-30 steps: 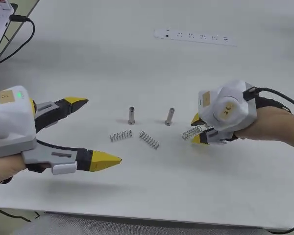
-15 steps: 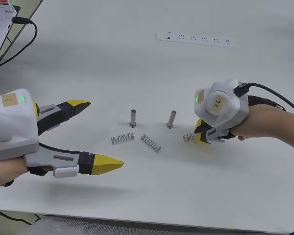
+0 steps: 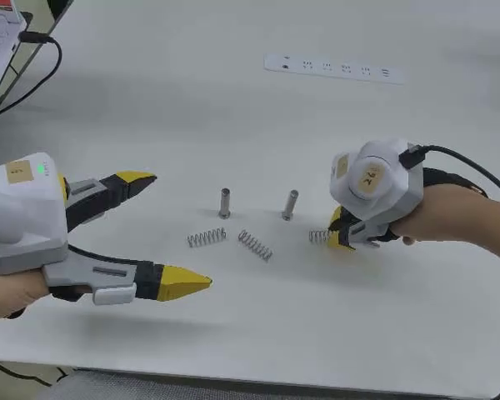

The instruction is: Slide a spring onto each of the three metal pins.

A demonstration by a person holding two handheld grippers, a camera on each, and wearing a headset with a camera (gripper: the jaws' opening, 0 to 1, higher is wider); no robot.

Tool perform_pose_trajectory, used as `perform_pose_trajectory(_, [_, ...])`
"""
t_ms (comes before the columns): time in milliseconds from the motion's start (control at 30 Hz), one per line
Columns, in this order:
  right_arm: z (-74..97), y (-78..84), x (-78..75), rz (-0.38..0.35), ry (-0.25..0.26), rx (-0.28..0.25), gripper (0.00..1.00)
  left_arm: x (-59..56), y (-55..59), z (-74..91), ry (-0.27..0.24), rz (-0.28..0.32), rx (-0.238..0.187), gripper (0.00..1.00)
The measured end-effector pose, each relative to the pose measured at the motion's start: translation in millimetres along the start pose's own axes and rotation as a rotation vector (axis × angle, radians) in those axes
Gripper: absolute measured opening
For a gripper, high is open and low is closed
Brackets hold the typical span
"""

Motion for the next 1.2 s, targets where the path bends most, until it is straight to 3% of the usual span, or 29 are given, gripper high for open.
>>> perform_pose_trajectory(600, [38.1,-7.5,16.7,-0.070,0.021,-0.078,0.09,-5.6,-7.5,-3.1,0.005,-0.014,-0.016,0.99])
perform_pose_trajectory(933, [48.8,-13.6,31.8,-0.074,0.012,-0.102,0.09,-16.1,-6.3,-7.7,0.031,-0.018,-0.014,0.97])
perform_pose_trajectory(1100, [52.1,-17.8,35.5,-0.079,0.007,-0.117,0.09,-20.3,-12.3,-10.6,0.044,-0.028,-0.028,0.95])
perform_pose_trajectory(1200, [53.6,-21.8,38.0,-0.084,0.002,-0.128,0.09,-28.4,-14.0,-15.8,0.074,-0.033,-0.026,0.91])
Point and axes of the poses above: the centre of the closed fingertips' face, and the gripper's own axes: z roughly backward along the fingers, x roughly to its left, y roughly out of its underside, the point moved 1 cm from there along z, roughly backward along the fingers, and after that the axes turned 2 degrees about y, right-handed, at the moved point
